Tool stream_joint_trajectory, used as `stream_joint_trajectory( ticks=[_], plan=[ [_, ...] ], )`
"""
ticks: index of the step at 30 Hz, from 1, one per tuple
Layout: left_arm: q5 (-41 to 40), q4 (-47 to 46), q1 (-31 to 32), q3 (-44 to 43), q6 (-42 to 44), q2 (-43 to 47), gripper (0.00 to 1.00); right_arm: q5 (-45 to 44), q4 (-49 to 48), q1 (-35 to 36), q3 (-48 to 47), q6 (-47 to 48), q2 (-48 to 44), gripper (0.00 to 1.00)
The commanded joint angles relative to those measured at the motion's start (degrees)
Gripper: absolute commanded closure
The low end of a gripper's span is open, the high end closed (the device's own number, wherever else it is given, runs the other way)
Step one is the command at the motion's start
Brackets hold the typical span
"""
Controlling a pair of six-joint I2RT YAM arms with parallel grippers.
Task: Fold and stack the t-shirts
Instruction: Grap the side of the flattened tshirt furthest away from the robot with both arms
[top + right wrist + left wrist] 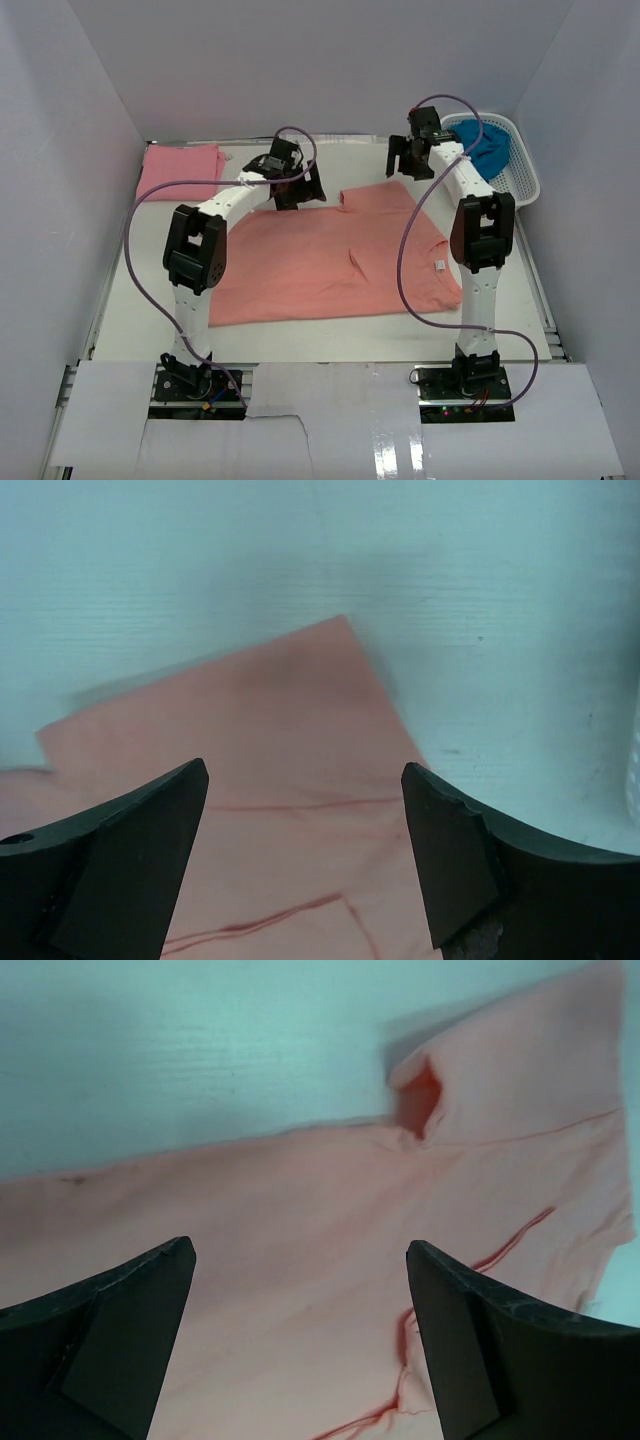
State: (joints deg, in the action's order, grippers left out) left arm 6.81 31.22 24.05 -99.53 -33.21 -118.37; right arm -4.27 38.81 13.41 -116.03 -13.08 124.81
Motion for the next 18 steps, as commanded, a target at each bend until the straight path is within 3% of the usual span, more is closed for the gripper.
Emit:
stream_joint_trajectory(
  ticks=[1, 6, 18],
  plan=[
    [5.5, -4.7, 2.7, 2.8, 2.2, 1.8, 0.02, 6.6, 0.0, -3.0, -5.7, 3.3, 4.7, 0.16],
    [5.3, -9.1, 4.2, 8.4, 2.5, 3.8, 0.02, 12.4, -3.4, -6.5, -6.3, 3.3, 9.7, 0.19],
    [4.4, -7.4, 6.2, 8.7, 3.2, 6.1, 0.02, 20.3, -9.2, -8.8, -3.2, 4.9, 12.6, 0.19]
  ],
)
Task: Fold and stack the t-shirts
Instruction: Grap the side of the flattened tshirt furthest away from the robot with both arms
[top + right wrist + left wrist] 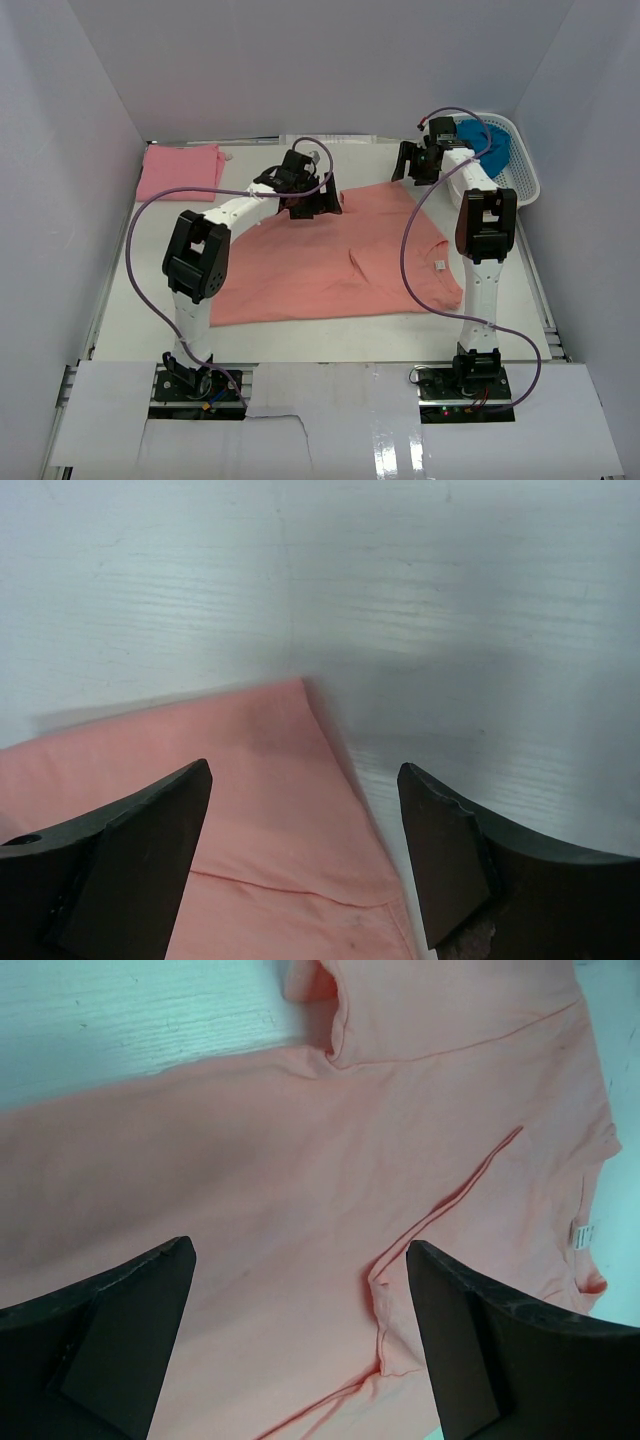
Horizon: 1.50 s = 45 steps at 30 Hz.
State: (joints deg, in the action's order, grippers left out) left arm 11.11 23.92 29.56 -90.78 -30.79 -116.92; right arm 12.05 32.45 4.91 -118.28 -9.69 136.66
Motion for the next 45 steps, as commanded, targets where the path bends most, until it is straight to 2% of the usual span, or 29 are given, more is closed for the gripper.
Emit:
stream_joint_trajectory(
  ticks=[1, 11, 15, 16, 18, 20, 24, 27, 31, 38, 41, 45],
  plan=[
    [-0.1, 0.1, 0.8, 0.4, 0.8, 4.9, 0.02, 4.5, -2.8, -0.3, -1.2, 1.8, 1.7, 0.19],
    [-1.4, 3.4, 2.1, 2.7, 1.4, 8.2, 0.02, 8.2, -4.7, -0.3, -0.6, 1.6, 4.8, 0.28],
    [-2.6, 3.9, 2.6, 5.1, 2.0, 10.4, 0.02, 9.3, -3.9, -0.4, -1.3, 2.1, 5.5, 0.66],
    [-2.8, 4.0, 2.7, 5.4, 2.1, 10.7, 0.02, 9.4, -4.2, -0.3, -0.7, 2.1, 4.9, 0.83],
    [-2.8, 4.8, 2.7, 5.3, 2.4, 11.2, 0.02, 9.7, -5.0, -0.3, 0.9, 2.1, 3.3, 0.92],
    [-2.9, 5.8, 2.9, 4.9, 2.9, 11.9, 0.02, 10.4, -6.2, -0.3, 1.3, 2.0, 2.5, 0.92],
    [-3.3, 6.9, 3.0, 4.9, 3.7, 13.5, 0.02, 16.5, -6.4, -1.1, -4.2, 0.4, 2.0, 0.92],
    [-3.5, 7.9, 3.0, 4.7, 4.4, 13.7, 0.02, 19.8, -7.9, -1.2, -2.8, -0.2, -1.3, 0.92],
    [-3.9, 8.2, 3.0, 5.7, 4.7, 13.2, 0.02, 21.3, -11.4, -0.6, 9.8, 0.5, -8.6, 0.92],
    [-4.5, 9.3, 3.1, 5.1, 4.6, 11.0, 0.02, 22.3, -10.4, 2.6, 28.8, 7.5, -21.4, 0.92],
    [-5.0, 9.7, 3.2, 5.0, 4.4, 10.1, 0.02, 20.2, -10.0, 3.8, 35.0, 8.5, -24.4, 0.92],
    [-5.2, 10.1, 3.4, 4.6, 4.3, 9.3, 0.02, 16.2, -2.8, 4.1, 36.1, 9.2, -23.7, 0.92]
  ],
)
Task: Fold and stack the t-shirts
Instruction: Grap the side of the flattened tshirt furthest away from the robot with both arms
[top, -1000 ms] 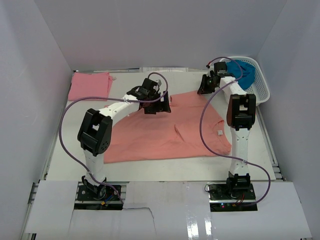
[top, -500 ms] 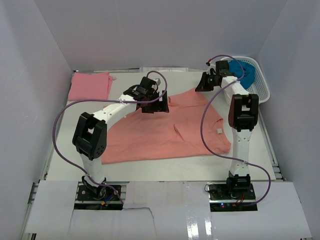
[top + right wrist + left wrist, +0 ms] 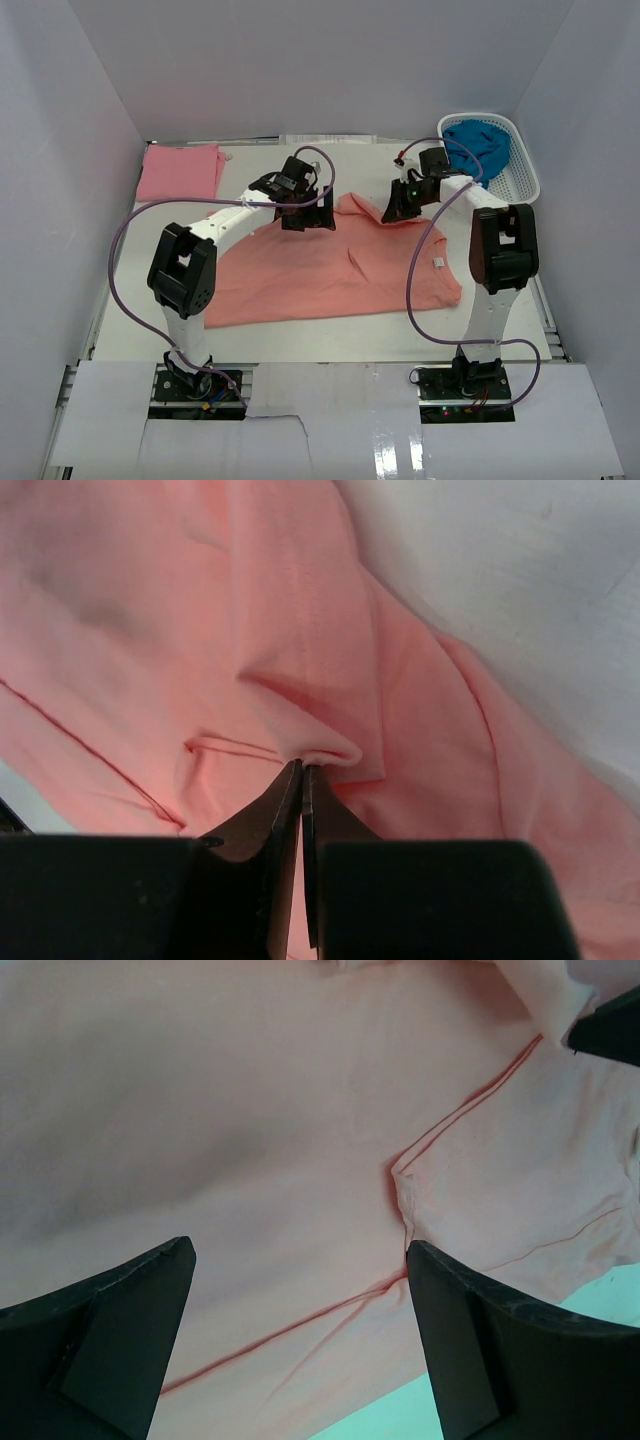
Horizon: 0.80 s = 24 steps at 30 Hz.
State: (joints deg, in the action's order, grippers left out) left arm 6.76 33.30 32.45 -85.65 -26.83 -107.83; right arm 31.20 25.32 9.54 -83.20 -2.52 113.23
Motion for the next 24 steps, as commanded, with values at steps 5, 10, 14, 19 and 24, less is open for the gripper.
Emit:
stream_joint_trajectory(
  ticks=[5, 10, 14, 19, 24],
  plan=[
    [-1.0, 1.1, 0.7, -1.5, 0.4, -0.4, 0.02, -16.9, 12.9, 0.9, 0.1, 1.3, 2.1, 0.91],
    [-1.2, 1.6, 0.8, -2.0, 0.5, -1.3, 0.02, -21.9, 14.4, 1.4, -1.3, -0.1, 2.0, 0.78],
    [-1.7, 1.9, 0.8, -2.2, 0.7, -1.7, 0.02, -21.0, 13.0, 1.4, -0.7, -1.1, 0.0, 0.44],
    [-1.8, 2.1, 0.9, -2.4, 0.9, -2.0, 0.02, -14.6, 7.8, 1.4, 0.2, -2.7, -2.1, 0.41],
    [-1.9, 2.5, 0.9, -2.8, 1.2, -2.4, 0.02, -9.3, 5.7, 1.4, -1.0, -3.6, -0.5, 0.41]
  ],
)
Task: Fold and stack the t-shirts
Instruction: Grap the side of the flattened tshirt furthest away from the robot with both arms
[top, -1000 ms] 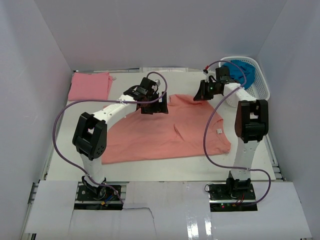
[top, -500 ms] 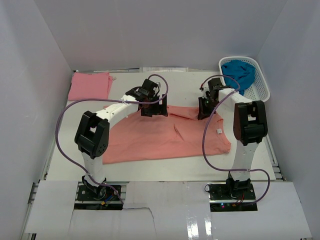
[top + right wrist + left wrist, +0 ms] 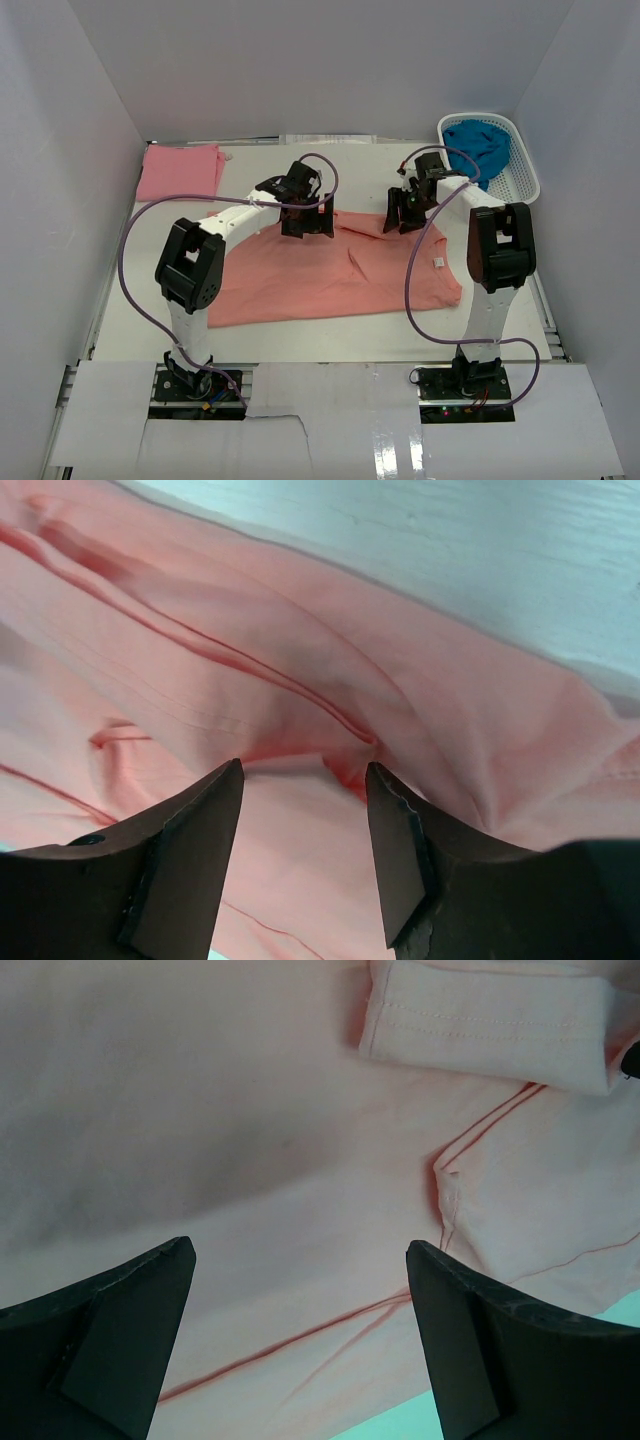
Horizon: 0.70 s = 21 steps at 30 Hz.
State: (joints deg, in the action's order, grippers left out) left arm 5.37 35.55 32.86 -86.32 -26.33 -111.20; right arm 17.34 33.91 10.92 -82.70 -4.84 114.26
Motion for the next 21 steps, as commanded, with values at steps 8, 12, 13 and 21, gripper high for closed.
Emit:
stream_joint_trajectory(
  ticks=[8, 12, 13, 21],
  plan=[
    [-1.0, 0.8, 0.5, -3.4, 0.8, 0.2, 0.02, 11.1, -5.0, 0.0, -3.4, -2.2, 2.7, 0.4],
    [-1.8, 1.4, 0.5, -4.1, 0.9, -0.1, 0.02, 13.3, -4.5, 0.2, -4.2, -1.8, 4.9, 0.5],
    [-1.9, 1.5, 0.5, -4.2, 0.9, -0.2, 0.02, 13.4, -4.5, 0.3, -3.8, -1.7, 5.0, 0.52],
    [-1.8, 1.6, 0.5, -4.1, 0.9, -0.3, 0.02, 14.9, -6.3, 1.9, 1.4, -0.7, 1.3, 0.68]
  ],
)
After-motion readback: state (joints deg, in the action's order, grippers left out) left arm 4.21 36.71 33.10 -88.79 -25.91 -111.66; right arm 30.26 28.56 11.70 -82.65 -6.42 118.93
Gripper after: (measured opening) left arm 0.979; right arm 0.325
